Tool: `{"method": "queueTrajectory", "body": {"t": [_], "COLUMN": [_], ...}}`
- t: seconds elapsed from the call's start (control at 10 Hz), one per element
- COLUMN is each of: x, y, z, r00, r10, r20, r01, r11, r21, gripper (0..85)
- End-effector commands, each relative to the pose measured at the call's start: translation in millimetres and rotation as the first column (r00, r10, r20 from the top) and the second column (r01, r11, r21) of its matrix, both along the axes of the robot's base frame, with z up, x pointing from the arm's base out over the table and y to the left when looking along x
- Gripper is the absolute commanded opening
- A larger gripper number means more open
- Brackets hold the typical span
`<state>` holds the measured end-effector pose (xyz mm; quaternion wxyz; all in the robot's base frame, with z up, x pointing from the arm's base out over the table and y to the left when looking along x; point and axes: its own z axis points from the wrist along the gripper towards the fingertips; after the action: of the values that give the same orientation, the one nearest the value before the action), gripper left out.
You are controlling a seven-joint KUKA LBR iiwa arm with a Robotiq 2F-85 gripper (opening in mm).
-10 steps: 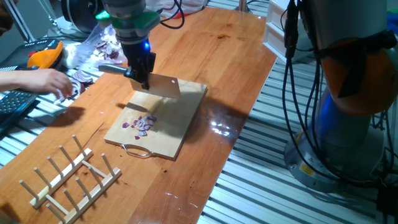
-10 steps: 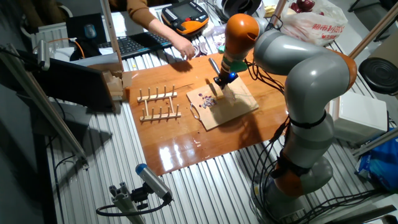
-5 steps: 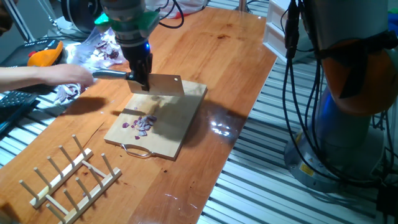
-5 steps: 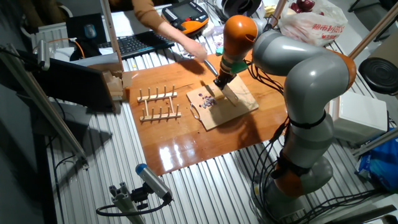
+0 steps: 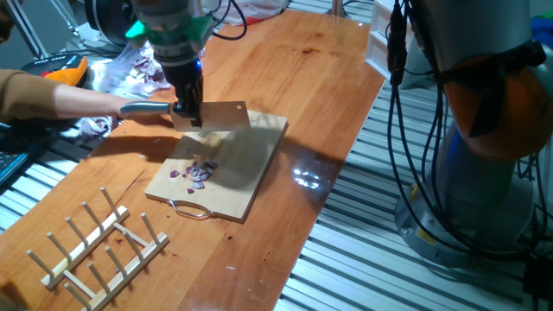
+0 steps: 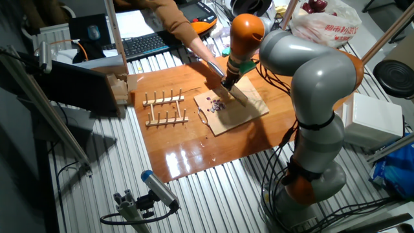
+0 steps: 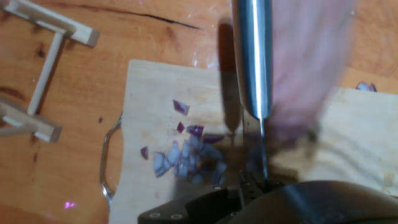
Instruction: Chop the onions
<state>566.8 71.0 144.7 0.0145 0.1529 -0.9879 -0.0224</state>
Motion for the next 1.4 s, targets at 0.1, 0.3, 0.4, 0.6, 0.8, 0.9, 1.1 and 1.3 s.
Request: {"method": "queueTrajectory", "body": {"t": [0.1,0.3,0.4,0.6,0.8,0.9,1.1,1.3], "x": [-0.5,-3.8,-3.4,-1.5,-2.4,-2.3,2.0,4.9], "y": [-4.4,-3.6,-3.3,-5.3,-4.2,-5.0,-8.1,-9.2], "z": [3.4,5.9,5.2,4.6,5.1,5.6,2.8,1.5], "r00": [1.000,0.999,0.999,1.000,0.998,0.993,0.983,0.970], "r10": [-0.004,-0.013,-0.015,-0.012,-0.060,-0.112,-0.177,-0.236], "r20": [-0.024,-0.032,-0.029,-0.026,-0.023,-0.026,-0.042,-0.058], "r01": [0.004,0.013,0.015,0.012,0.061,0.113,0.179,0.238], "r11": [1.000,1.000,1.000,1.000,0.998,0.993,0.983,0.970], "r21": [0.007,0.000,0.000,0.001,0.018,0.030,0.033,0.041], "gripper": [0.0,0.0,0.0,0.0,0.0,0.0,0.0,0.0]}}
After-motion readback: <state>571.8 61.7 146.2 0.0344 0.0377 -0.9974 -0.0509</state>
